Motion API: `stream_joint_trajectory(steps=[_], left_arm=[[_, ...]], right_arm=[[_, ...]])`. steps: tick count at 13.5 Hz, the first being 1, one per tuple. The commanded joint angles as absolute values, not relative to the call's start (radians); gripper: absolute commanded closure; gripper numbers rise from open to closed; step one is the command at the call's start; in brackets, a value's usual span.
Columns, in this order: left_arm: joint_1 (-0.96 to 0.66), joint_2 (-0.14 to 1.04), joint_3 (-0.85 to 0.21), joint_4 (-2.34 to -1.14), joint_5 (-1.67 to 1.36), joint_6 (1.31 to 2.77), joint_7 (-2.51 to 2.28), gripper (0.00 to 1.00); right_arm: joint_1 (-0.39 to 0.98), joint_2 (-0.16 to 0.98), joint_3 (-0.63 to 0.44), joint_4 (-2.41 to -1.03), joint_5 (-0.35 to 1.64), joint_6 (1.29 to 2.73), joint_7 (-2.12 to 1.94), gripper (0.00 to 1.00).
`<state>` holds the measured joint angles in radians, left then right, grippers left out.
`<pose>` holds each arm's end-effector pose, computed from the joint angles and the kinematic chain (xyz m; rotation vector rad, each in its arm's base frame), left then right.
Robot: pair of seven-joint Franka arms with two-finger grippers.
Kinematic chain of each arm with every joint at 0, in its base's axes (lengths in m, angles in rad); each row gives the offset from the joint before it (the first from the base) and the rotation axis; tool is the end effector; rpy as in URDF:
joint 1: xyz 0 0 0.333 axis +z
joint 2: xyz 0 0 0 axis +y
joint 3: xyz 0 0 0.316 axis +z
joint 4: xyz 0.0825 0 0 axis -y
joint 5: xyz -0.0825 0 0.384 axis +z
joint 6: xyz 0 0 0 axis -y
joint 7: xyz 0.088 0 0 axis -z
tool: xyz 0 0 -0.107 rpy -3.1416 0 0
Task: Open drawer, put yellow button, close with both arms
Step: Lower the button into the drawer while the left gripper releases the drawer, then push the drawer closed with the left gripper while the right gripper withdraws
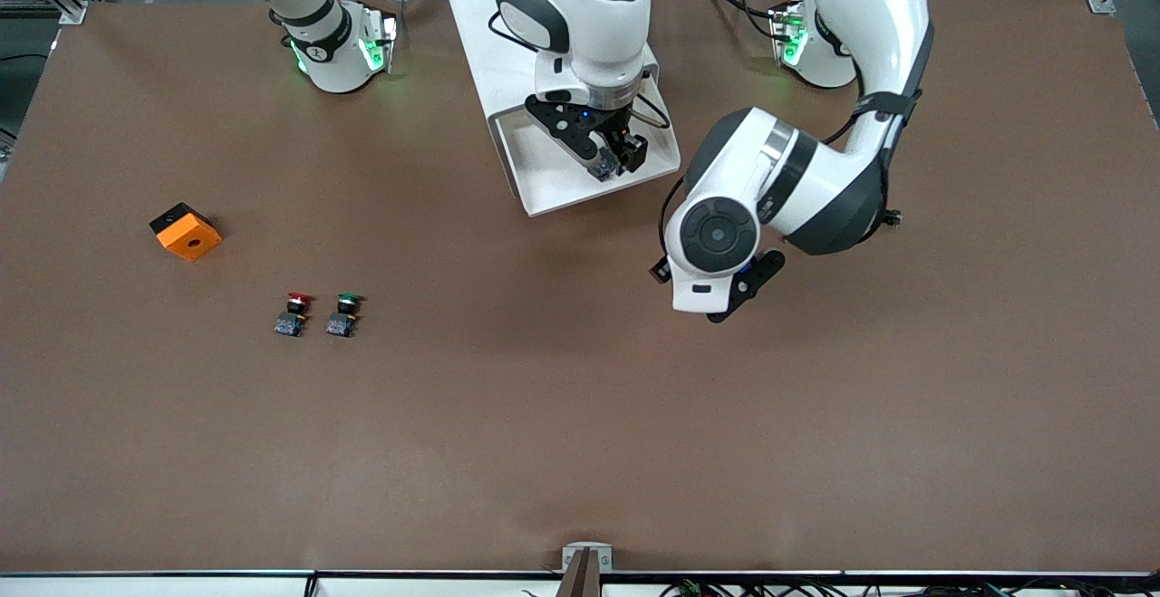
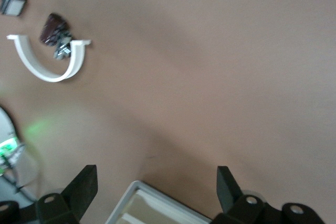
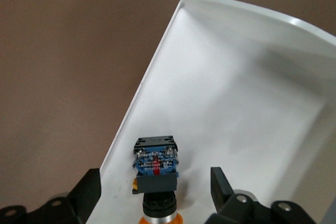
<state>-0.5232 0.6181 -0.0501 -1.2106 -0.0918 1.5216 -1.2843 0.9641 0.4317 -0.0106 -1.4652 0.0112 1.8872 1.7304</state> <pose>0.5823 -0.3782 0.3971 -2.7494 -1.0434 0.4166 0.3945 0.5591 0.4328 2.8985 -1.1906 -0.0129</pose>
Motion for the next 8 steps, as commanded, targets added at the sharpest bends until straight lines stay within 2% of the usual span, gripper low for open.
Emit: stream_joint_trajectory(steps=[1, 8], left_arm=[[-0.526, 0.566, -0.052, -1.23, -0.081, 1.6, -1.267, 0.0], [-0.569, 0.571, -0.063, -1.249, -0.064, 1.761, -1.261, 0.0]], right_arm=[[0.944, 0.431, -0.014, -1.422, 0.002, 1.871, 1.674, 0.0], [0.761, 0.413, -0.014, -1.379, 0.003, 1.795, 1.274, 0.0]])
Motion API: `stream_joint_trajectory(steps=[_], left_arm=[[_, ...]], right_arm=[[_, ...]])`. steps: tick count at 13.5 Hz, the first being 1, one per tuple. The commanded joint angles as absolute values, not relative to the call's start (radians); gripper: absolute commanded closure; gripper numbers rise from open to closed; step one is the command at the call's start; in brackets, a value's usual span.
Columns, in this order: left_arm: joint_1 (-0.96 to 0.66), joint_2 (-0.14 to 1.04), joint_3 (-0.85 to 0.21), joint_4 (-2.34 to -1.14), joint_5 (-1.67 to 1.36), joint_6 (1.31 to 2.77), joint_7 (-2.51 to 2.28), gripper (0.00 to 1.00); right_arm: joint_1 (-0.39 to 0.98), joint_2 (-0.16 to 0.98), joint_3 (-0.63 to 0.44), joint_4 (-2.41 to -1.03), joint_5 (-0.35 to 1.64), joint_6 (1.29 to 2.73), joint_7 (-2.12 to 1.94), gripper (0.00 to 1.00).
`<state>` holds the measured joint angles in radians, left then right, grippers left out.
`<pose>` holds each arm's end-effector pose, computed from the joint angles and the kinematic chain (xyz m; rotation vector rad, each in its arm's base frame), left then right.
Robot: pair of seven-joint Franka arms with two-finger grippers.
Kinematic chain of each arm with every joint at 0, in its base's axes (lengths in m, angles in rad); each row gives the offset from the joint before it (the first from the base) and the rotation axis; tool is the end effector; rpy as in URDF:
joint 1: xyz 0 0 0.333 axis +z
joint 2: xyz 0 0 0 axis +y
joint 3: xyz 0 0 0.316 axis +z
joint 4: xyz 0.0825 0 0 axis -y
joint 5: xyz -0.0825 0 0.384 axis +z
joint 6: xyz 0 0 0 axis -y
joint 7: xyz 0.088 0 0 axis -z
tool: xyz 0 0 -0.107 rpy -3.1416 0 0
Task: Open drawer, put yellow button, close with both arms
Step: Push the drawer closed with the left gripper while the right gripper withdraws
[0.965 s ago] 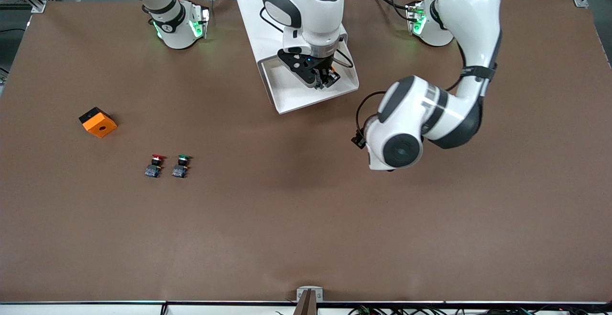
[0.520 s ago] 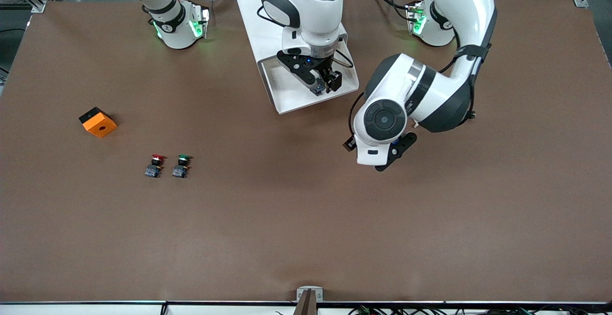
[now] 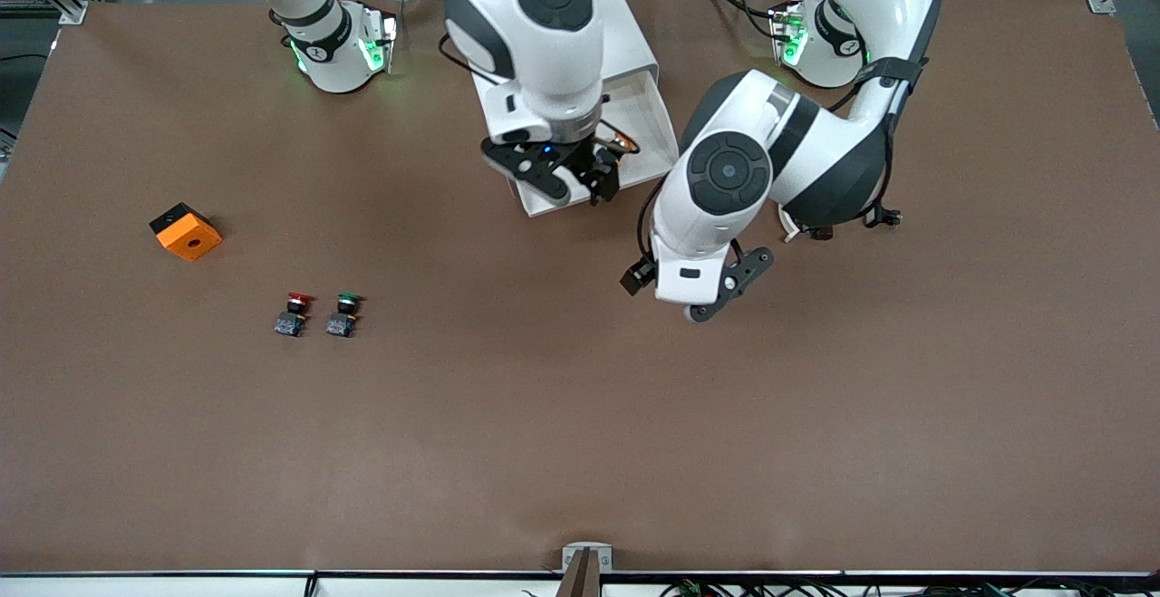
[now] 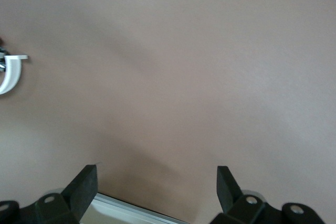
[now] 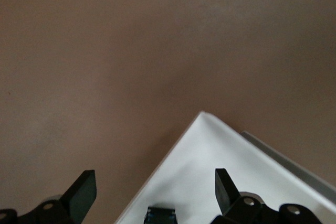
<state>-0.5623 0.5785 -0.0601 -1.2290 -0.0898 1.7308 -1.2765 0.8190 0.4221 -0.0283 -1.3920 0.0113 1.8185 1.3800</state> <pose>0.5813 -0.4147 0.4304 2.9454 1.0424 -0.2231 0.4793 0.4904 0.4685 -3.0025 0.9116 -0.0042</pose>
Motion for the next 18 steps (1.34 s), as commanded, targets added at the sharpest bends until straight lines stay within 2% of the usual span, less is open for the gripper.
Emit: stream_joint_trajectory(steps=[1, 8, 14, 18], left_arm=[[-0.571, 0.574, -0.063, -1.252, -0.063, 1.779, -1.258, 0.0], [-0.649, 0.577, -0.067, -1.322, -0.048, 1.899, -1.22, 0.0], [-0.69, 0.575, -0.072, -1.381, -0.04, 1.931, -1.22, 0.0], [-0.689, 0.577, -0.123, -1.381, -0.055, 1.93, -1.223, 0.0]], right_arm=[[0.73, 0.411, -0.014, -1.379, 0.003, 1.795, 1.208, 0.0], [0.458, 0.39, -0.014, -1.379, 0.005, 1.792, 0.68, 0.0], [0.241, 0.364, -0.015, -1.378, 0.005, 1.668, 0.312, 0.0], [0.146, 0.344, -0.02, -1.312, -0.015, 1.479, 0.12, 0.0]])
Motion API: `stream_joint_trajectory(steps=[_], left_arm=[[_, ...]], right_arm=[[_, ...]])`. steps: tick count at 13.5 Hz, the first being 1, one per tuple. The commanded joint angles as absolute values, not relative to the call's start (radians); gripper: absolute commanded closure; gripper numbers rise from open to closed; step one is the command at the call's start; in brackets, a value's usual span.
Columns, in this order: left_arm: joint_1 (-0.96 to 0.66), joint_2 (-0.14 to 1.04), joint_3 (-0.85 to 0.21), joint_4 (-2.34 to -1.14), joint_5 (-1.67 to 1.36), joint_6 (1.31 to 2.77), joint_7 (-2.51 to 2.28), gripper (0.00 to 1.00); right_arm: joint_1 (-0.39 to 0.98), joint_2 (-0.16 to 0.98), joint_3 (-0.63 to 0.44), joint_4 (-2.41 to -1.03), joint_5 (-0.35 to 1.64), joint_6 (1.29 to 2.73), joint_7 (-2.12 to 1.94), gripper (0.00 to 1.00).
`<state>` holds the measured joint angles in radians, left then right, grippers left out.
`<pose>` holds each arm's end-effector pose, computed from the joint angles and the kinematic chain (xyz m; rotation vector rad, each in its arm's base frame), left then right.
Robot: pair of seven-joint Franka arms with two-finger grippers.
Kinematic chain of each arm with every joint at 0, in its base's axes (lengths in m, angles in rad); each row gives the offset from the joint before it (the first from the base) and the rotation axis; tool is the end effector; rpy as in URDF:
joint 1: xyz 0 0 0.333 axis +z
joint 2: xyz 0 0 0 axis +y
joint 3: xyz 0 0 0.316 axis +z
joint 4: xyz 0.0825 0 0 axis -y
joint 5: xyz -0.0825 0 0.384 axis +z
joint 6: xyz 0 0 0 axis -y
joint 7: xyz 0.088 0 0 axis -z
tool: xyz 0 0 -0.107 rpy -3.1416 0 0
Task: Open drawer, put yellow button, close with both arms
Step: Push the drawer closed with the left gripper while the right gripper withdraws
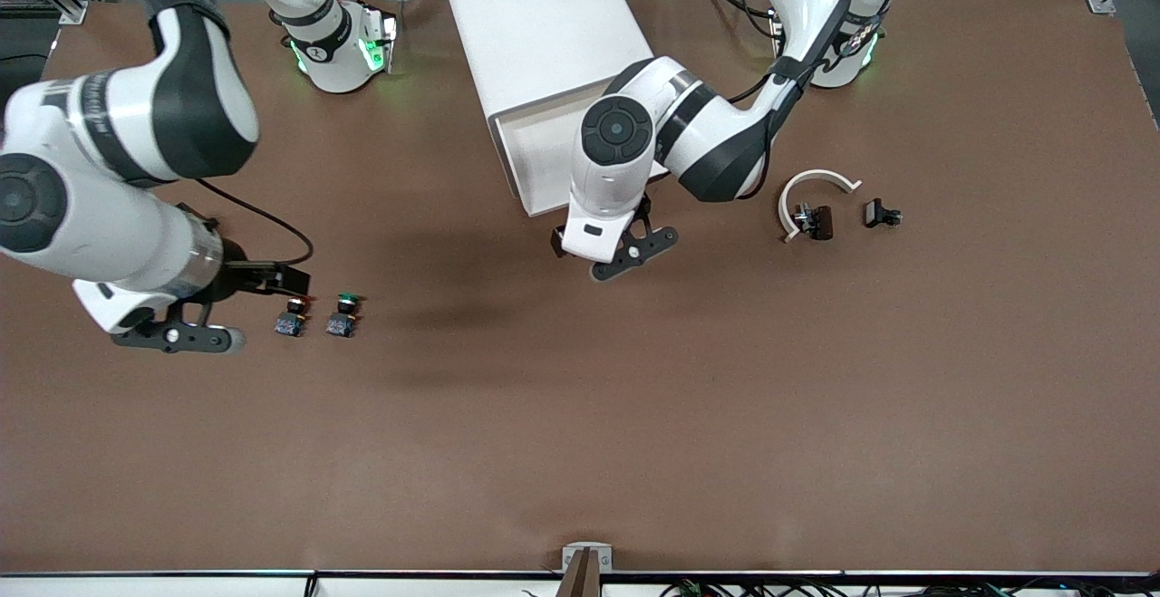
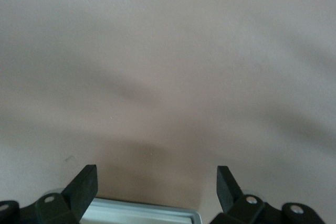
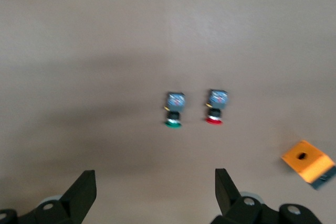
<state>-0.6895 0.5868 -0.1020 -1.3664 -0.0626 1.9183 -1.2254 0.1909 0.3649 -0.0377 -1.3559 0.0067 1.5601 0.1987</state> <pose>0.5096 -0.5014 0.3757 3.0162 0.7257 -0.1779 0.6432 0.1040 0.5034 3.0964 -0.0690 -0.2433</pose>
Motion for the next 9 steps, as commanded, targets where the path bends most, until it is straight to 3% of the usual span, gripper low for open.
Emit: stream_joint_trajectory(steps=[1, 9], left_arm=[[-0.689, 0.577, -0.139, -1.381, -0.057, 1.928, -1.227, 0.0], [-0.693, 0.597, -0.201, -1.381, -0.106, 1.919, -1.246, 0.0]], right_arm=[[0.121, 0.338, -0.021, -1.301, -0.015, 1.442, 0.083, 0.0], [0.026, 0.31, -0.021, -1.272, -0.118, 1.312, -0.095, 0.0]])
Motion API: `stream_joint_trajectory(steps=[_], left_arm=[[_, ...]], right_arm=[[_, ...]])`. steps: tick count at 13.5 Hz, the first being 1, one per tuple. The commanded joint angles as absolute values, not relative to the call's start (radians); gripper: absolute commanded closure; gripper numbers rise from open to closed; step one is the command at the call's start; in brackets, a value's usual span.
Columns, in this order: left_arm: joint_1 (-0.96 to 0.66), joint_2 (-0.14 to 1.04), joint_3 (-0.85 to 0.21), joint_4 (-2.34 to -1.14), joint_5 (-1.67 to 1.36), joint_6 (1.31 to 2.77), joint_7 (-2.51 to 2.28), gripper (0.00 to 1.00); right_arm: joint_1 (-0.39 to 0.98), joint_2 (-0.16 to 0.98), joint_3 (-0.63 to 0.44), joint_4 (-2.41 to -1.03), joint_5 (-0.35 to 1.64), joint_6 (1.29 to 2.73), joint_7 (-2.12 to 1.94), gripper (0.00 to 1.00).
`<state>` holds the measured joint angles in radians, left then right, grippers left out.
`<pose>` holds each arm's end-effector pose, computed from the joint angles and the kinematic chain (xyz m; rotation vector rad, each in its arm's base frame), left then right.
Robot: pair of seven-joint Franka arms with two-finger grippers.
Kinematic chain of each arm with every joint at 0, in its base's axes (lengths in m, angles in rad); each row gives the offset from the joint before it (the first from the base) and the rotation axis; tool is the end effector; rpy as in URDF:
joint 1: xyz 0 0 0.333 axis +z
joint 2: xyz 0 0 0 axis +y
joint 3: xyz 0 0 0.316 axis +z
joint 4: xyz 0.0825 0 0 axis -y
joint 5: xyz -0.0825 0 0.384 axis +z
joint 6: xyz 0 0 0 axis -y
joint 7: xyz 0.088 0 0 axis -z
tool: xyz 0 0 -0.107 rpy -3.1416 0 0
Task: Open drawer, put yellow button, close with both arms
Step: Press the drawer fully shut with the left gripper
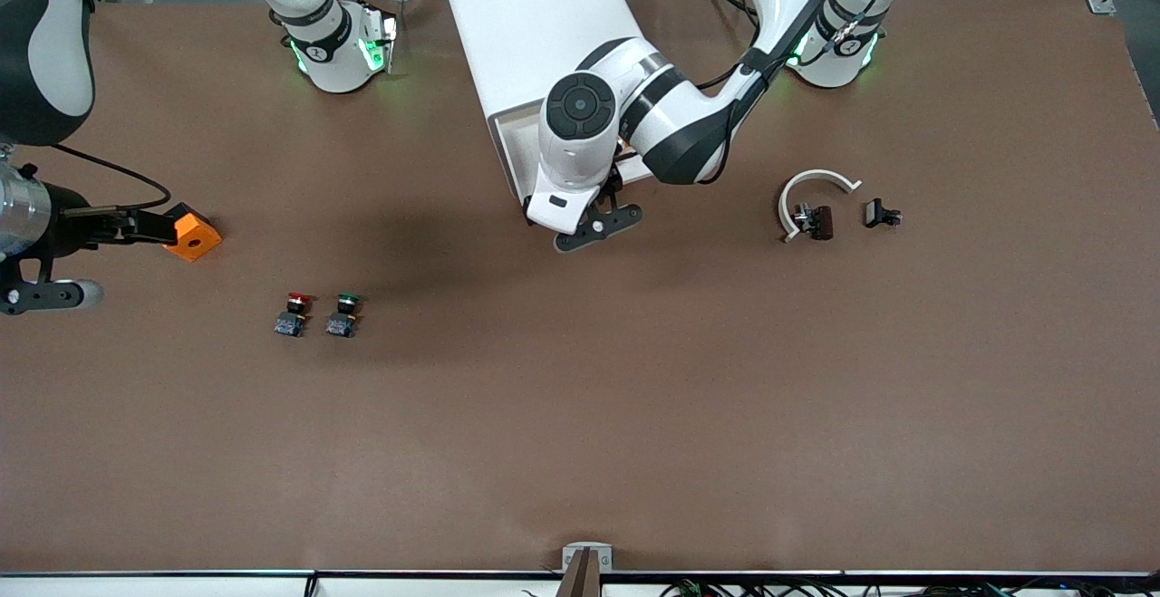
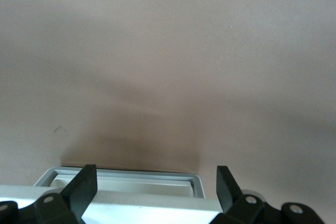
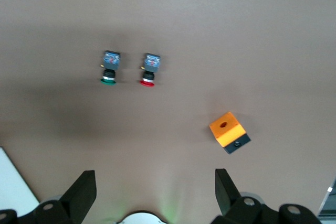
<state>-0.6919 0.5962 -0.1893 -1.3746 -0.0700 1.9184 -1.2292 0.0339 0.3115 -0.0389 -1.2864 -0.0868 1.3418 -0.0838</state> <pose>0.4706 -0.5364 0.3696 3.0204 0.6171 -0.2635 0.6194 -0.0101 0.5555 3.0270 0.1064 -0.3958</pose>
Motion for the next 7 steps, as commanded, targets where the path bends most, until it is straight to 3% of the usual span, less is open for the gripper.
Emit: stream_joint_trajectory(steps=[1, 7], left_arm=[[-0.693, 0.597, -0.202, -1.381, -0.12, 1.917, -1.246, 0.0], [-0.729, 0.609, -0.202, -1.393, -0.219, 1.887, -1.247, 0.0]], right_arm=[[0.028, 0.31, -0.021, -1.272, -0.115, 1.309, -0.095, 0.0], [0.029, 0.308, -0.02, -1.27, -0.043, 1.313, 0.023, 0.0]])
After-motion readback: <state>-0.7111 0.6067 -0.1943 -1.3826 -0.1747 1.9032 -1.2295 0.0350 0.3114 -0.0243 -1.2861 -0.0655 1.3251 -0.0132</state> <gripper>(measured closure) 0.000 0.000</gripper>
